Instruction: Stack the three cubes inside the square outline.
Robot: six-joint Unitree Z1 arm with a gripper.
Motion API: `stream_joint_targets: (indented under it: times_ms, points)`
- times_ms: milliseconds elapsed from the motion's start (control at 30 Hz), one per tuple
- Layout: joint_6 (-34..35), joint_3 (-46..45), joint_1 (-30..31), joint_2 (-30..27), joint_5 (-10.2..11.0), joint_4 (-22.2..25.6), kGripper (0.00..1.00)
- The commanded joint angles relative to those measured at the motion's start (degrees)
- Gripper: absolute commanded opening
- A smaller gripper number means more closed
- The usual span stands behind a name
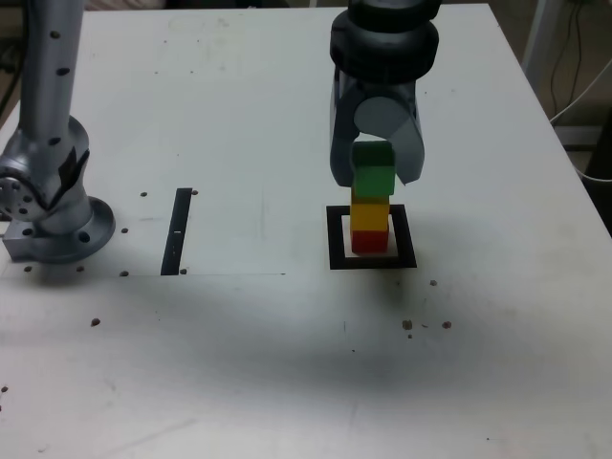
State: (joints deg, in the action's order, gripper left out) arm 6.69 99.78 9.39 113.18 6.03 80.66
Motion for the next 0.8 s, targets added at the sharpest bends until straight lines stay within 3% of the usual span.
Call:
stream_joint_targets:
  times_ms: [0, 767]
  points:
    - [0.07, -0.25, -0.16, 0.11, 0.12, -0.11, 0.19]
    - [-0.01, -1.11, -0.51, -0.16, -1.08, 0.07, 0.19]
